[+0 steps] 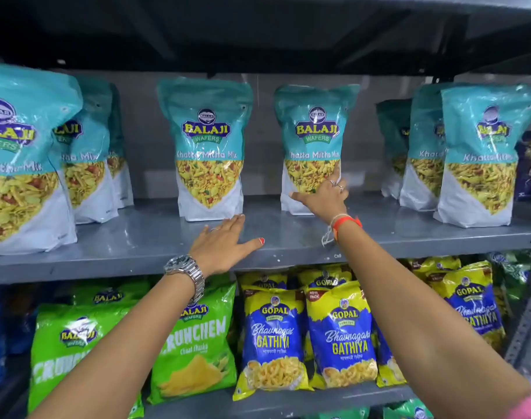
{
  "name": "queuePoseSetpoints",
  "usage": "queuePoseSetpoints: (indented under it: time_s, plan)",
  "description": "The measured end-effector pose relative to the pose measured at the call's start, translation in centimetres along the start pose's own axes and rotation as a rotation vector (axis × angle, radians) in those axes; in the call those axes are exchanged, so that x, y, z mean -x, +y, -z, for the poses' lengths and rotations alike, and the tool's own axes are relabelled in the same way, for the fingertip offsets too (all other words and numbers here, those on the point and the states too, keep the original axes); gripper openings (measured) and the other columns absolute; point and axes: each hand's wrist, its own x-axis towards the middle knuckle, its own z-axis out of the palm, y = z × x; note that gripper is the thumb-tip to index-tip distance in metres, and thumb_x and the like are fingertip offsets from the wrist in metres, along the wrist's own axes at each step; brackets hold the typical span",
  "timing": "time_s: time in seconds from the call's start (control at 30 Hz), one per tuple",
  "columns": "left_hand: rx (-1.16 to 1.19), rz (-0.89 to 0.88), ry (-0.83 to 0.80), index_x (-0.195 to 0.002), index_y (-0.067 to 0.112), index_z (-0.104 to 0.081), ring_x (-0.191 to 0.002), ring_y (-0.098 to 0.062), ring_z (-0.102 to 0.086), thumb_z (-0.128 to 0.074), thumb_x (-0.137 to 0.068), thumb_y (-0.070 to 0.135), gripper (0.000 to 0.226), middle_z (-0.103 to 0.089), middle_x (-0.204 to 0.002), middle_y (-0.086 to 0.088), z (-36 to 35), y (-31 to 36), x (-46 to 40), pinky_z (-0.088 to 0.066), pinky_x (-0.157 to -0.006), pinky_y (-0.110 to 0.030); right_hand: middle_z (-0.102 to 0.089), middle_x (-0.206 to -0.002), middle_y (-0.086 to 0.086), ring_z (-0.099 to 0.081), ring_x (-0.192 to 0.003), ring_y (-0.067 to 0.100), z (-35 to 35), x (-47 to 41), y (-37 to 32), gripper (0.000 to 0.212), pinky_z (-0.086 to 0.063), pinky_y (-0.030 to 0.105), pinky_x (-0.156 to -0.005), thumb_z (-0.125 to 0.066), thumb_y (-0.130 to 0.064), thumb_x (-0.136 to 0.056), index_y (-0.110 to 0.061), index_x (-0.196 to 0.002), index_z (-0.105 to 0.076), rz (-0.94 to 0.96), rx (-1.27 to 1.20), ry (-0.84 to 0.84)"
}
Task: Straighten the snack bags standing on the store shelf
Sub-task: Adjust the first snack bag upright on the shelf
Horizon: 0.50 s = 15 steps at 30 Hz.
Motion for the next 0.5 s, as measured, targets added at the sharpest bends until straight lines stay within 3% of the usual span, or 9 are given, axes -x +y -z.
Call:
queuePoseSetpoints:
  time_s: [0.17,0.5]
  plan:
    - [-0.118,0.01,0.013,-0.146,0.023,-0.022,-0.144,-0.016,-0.012,-0.021,-0.088,0.064,0.072,-0.016,-0.157,0.003,-0.4,-0.2,-0.4,-0.015,-0.117,-0.043,-0.021,-0.149,0.024,-0.027,-0.136,0.043,-0.8,-0.3,0.0,0.123,-0.032,0.047,-0.109,-0.08,-0.044,-0.069,-0.007,-0.151,0.003,-0.021,-0.142,0.129]
    - [-0.174,0.004,0.021,-0.147,0.024,-0.02,-0.144,-0.014,-0.015,-0.018,-0.088,0.064,0.071,-0.016,-0.157,0.008,-0.6,-0.1,-0.4,-0.016,-0.115,-0.041,-0.031,-0.143,0.02,-0.035,-0.133,0.039,-1.0,-2.1,-1.1,0.131,-0.035,0.049,-0.106,-0.084,-0.05,-0.059,-0.011,-0.15,0.002,-0.076,-0.157,0.176]
